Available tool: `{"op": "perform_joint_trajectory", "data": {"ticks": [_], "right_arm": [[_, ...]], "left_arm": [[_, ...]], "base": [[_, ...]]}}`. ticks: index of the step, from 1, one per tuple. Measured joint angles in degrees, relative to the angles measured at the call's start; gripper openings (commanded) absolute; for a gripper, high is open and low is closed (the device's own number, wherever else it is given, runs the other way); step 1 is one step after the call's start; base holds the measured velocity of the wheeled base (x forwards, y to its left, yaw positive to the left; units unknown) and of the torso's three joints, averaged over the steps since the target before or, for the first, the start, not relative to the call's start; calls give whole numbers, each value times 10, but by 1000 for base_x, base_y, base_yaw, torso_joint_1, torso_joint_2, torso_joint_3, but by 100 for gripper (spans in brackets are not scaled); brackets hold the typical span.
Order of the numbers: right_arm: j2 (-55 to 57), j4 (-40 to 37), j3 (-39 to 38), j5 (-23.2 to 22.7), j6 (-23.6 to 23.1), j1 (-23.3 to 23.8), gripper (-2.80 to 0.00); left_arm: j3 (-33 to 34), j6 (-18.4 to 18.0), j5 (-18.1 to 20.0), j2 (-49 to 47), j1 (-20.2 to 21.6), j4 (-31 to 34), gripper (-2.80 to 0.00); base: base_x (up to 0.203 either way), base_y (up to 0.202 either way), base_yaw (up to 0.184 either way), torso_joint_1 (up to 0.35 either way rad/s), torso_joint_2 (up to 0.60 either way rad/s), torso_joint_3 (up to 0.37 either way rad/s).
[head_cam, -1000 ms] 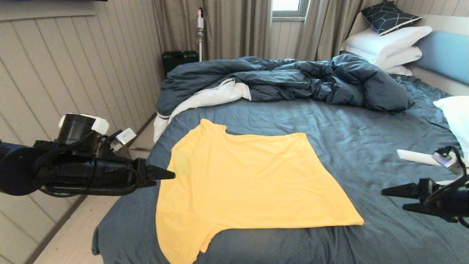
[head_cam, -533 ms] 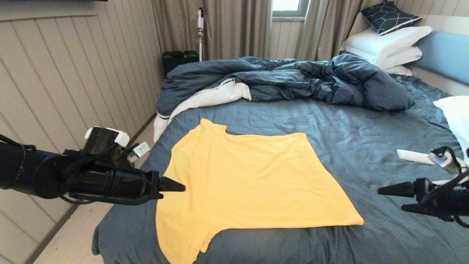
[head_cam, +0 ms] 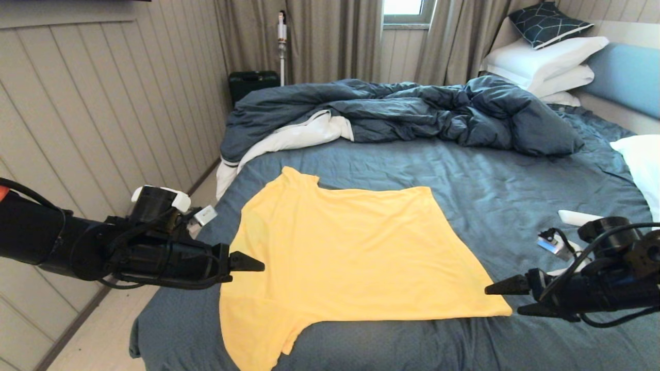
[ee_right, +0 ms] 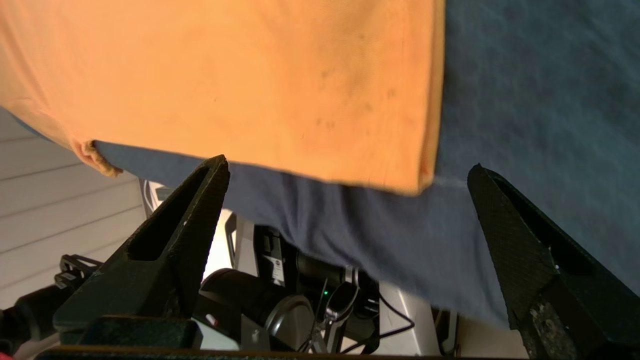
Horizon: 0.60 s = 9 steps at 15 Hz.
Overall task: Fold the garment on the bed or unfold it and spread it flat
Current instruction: Fold the yellow T-shirt
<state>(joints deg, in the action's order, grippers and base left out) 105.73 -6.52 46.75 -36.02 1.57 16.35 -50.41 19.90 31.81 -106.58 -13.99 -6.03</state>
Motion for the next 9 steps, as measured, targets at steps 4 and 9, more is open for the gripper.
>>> {"op": "perform_joint_trajectory", "data": {"ticks": [4, 9], "right_arm": [[34, 12, 5, 0, 2, -9, 0], [45, 12, 6, 0, 12, -18, -280]], "left_arm": [[-1, 0, 0, -3, 0, -1, 0], [-2, 0, 1, -7, 0, -5, 0]], "base": [[0, 0, 0, 0, 0, 0], [0, 0, 0, 0, 0, 0]]}}
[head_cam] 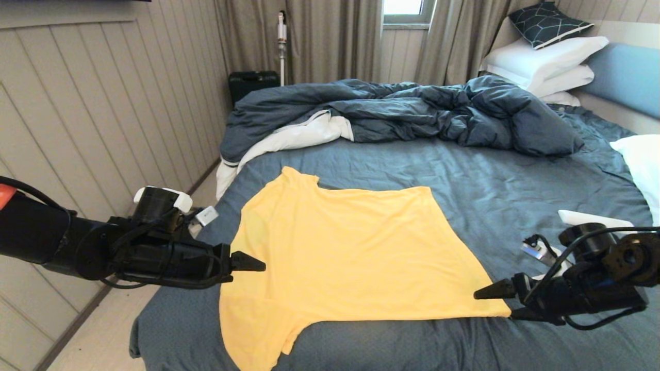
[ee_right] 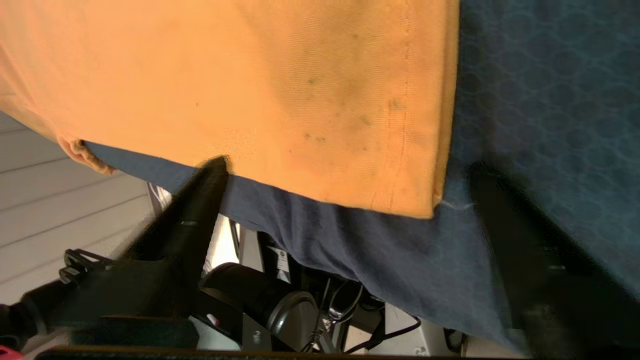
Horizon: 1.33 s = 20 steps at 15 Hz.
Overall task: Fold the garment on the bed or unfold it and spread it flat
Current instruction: Fold the yellow T-shirt
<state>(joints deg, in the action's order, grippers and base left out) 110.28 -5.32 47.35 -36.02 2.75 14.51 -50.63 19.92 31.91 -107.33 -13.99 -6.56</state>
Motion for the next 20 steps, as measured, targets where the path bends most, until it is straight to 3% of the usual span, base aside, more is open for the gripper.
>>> {"op": "perform_joint_trajectory", "data": {"ticks": [20], "right_arm": [[-19, 1, -8, 1, -6, 0, -280]], "left_arm": [[8, 4, 3, -5, 9, -9, 0]], "base": [[0, 0, 0, 0, 0, 0]]}}
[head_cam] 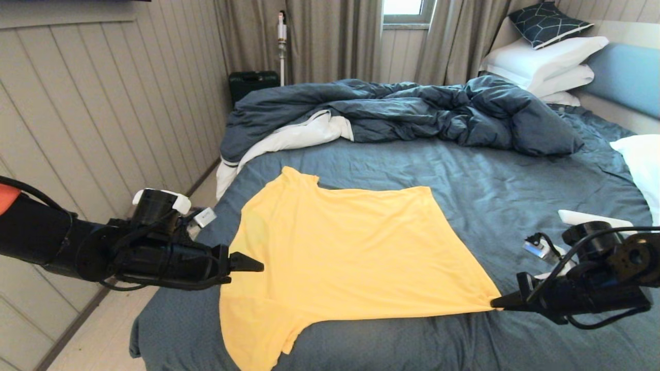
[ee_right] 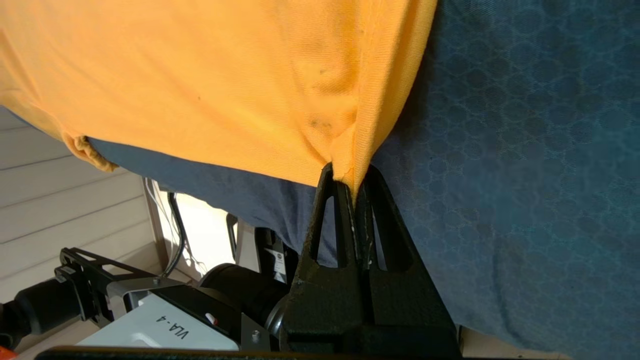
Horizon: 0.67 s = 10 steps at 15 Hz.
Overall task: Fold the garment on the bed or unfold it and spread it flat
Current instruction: Fold the yellow T-shirt
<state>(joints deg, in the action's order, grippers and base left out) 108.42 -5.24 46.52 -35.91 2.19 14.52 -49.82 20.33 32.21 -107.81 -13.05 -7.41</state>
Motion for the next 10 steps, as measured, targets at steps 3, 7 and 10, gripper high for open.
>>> {"op": "perform_joint_trajectory", "data": {"ticks": [3, 7, 10], "right_arm": [[-4, 0, -4, 1, 0, 0, -280], [-6, 9, -5, 2, -1, 0, -280], [-8, 22, -9, 4, 0, 0, -280]], "left_arm": [[27, 0, 2, 9, 7, -3, 0], [60, 31, -24, 26, 11, -5, 0], [78, 42, -44, 32, 12, 0, 0]], "base": [[0, 0, 0, 0, 0, 0], [0, 0, 0, 0, 0, 0], [0, 0, 0, 0, 0, 0]]}}
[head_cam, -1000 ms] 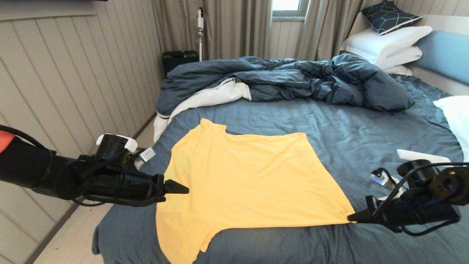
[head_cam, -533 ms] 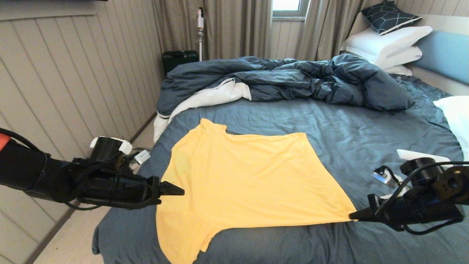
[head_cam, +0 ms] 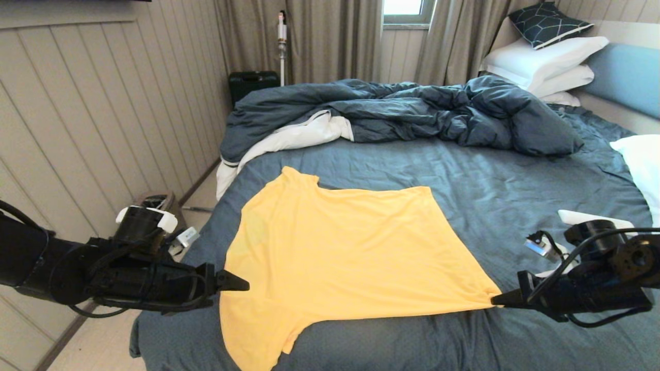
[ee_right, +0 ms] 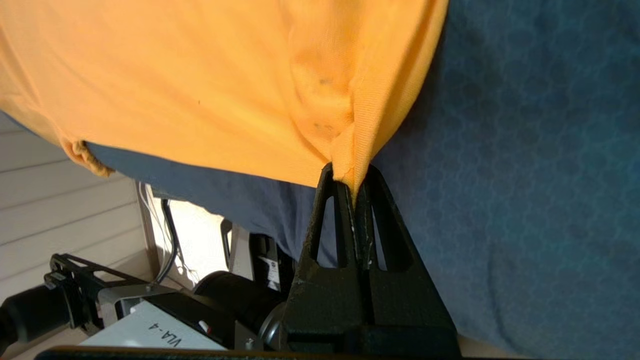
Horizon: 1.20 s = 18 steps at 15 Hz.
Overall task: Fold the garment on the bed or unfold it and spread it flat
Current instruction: Fold the yellow T-shirt
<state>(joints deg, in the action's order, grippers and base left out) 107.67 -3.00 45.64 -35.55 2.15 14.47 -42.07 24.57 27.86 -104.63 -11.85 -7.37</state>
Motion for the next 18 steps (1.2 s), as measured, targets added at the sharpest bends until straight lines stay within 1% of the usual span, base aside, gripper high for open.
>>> {"op": "perform_joint_trajectory", "data": {"ticks": [3, 6, 9, 14, 18], "right_arm": [[-1, 1, 2, 0, 2, 0, -280], [5, 2, 12, 0, 0, 1, -280], [7, 1, 23, 2, 0, 3, -280], [5, 1, 29, 12, 0, 15, -280], [7, 2, 30, 13, 1, 19, -280]], "left_arm": [[26, 7, -5, -1, 0, -2, 0], [55, 9, -30, -4, 0, -18, 0], [66, 13, -29, -21, -2, -47, 0], [75, 33, -30, -37, -29, -102, 0], [75, 32, -31, -42, -44, -103, 0]], "base": [[0, 0, 0, 0, 0, 0], [0, 0, 0, 0, 0, 0], [0, 0, 0, 0, 0, 0], [0, 0, 0, 0, 0, 0], [0, 0, 0, 0, 0, 0]]}}
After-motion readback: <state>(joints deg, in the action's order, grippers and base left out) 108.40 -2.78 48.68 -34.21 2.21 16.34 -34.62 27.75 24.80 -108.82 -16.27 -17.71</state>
